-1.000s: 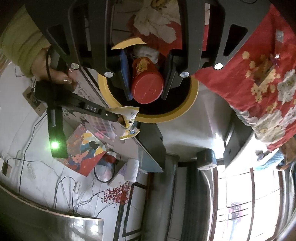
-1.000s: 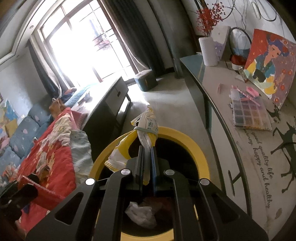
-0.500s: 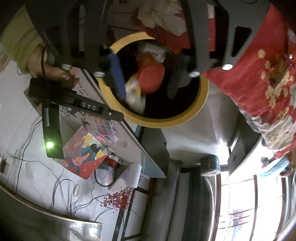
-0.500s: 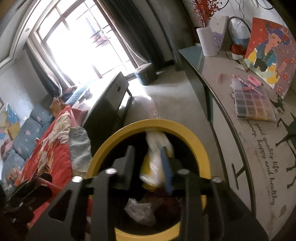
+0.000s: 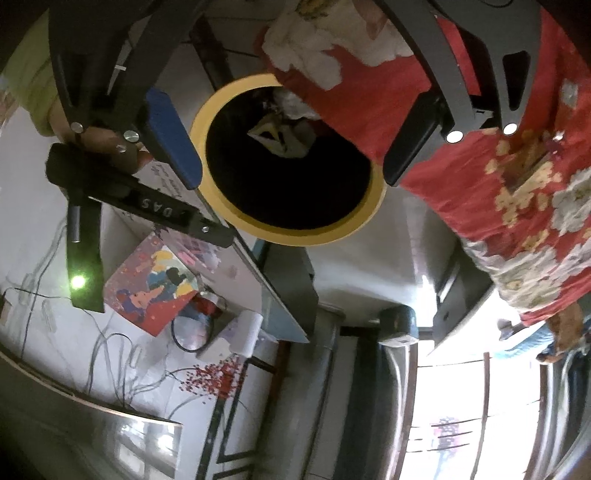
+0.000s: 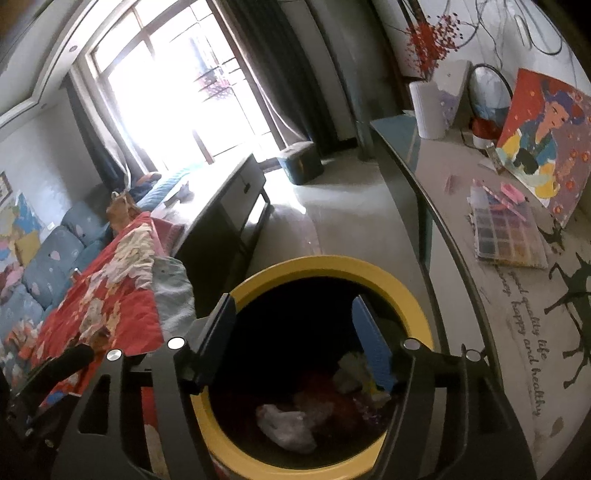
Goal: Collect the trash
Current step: 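Move both tools back over the bedspread toward the remaining trash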
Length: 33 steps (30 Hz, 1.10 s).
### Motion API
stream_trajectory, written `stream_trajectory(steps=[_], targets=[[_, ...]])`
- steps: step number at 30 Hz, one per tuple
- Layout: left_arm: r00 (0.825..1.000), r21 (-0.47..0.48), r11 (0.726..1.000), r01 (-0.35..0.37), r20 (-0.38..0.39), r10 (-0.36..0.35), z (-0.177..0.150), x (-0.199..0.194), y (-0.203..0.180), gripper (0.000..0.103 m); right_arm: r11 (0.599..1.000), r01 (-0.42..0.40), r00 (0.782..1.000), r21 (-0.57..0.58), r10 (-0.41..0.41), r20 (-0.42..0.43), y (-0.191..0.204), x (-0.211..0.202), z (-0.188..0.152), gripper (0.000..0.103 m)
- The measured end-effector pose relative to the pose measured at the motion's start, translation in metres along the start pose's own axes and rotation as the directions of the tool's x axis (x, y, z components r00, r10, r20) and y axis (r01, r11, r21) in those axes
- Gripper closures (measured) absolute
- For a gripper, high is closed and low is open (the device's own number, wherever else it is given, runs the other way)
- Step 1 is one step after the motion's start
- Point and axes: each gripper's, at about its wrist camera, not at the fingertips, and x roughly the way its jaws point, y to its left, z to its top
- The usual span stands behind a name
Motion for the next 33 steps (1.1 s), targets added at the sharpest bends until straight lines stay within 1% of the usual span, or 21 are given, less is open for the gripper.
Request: stream_trajectory(steps=[16, 18, 27, 33], targets=[[0.994, -0.071, 0.994, -0.086, 0.063, 0.090, -0.005, -0.049, 0.032, 0.012, 0.994, -0.062, 0.997, -0.090, 0.065, 0.028, 0.057, -0.019, -0.001, 0.032], [0.991, -0.075, 0.991, -0.107, 0.070, 0.112, -0.008, -0.055, 0.037, 0.012, 0.992, -0.070, 0.997, -0.100, 0.074, 0.028, 0.063, -0.021, -0.002, 0.031], [0.978, -0.092, 0.982, -0.163, 0.117, 0.173, -0.013, -0.084, 0.054, 0.012, 0.980, -0.116, 0.992, -0.163, 0.122, 0.031, 0.098, -0.030, -0.006, 0.031], [0.968, -0.138, 0.971, -0.195, 0.133, 0.213, -0.019, -0.100, 0.074, 0.012, 0.972, -0.140, 0.989, -0.191, 0.148, 0.028, 0.117, -0.034, -0.009, 0.030]])
